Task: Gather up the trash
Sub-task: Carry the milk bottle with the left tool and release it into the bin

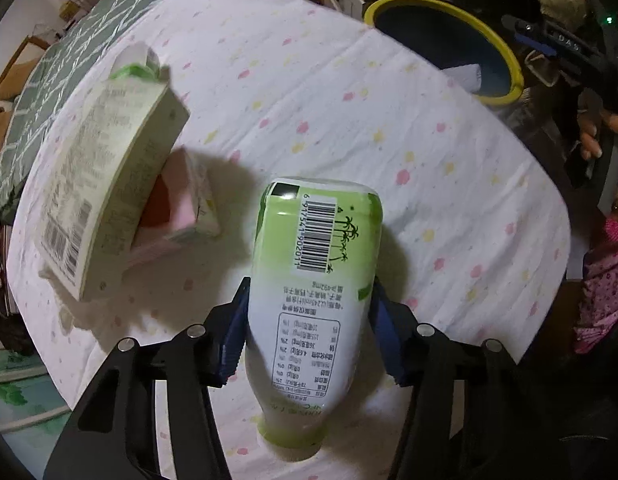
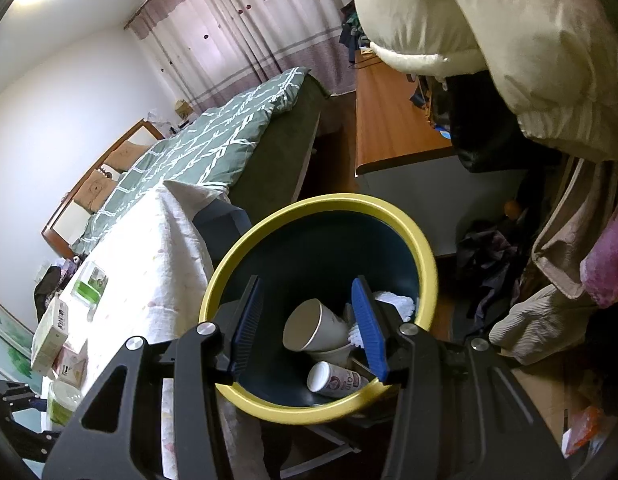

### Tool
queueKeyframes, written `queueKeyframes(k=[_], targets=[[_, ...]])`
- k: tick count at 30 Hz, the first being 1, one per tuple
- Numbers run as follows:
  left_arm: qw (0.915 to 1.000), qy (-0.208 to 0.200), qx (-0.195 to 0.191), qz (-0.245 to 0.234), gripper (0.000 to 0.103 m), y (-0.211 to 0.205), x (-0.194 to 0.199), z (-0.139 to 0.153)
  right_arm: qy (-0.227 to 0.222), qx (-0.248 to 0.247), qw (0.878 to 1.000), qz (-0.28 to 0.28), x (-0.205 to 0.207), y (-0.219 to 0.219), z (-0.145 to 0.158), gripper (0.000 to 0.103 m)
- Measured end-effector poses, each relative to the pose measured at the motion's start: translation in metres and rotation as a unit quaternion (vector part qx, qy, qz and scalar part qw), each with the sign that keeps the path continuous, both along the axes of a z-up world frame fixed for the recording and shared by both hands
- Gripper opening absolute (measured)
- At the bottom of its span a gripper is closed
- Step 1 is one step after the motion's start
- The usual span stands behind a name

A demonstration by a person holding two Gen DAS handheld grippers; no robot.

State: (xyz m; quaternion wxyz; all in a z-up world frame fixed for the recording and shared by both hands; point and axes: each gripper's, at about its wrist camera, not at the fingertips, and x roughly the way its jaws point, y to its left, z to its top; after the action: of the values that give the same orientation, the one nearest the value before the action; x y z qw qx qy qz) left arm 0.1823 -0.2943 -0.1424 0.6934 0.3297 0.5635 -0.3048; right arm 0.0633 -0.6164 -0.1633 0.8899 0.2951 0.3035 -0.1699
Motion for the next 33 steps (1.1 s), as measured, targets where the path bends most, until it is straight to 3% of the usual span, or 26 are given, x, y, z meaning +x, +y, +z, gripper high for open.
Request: queueKeyframes(k=[9, 25, 33], targets=[[0.9966, -0.03, -0.035, -0.068, 0.054, -0.055, -0.008, 0.035, -0.012, -0.001, 1.0, -0.017, -0.018, -0.013, 0.004, 0.044], [0.9745, -0.051, -0.131, -0.175, 0.052, -0.209, -0.01, 0.082, -0.009, 0.007, 0.999, -0.052, -0.063, -0.036, -0.001, 0.044], [0.9701, -0.046, -0.154, -0.182, 0.051, -0.273, 0.001, 0.067, -0.007, 0.008, 0.998, -0.061, -0.075, -0.041, -0.002, 0.044]])
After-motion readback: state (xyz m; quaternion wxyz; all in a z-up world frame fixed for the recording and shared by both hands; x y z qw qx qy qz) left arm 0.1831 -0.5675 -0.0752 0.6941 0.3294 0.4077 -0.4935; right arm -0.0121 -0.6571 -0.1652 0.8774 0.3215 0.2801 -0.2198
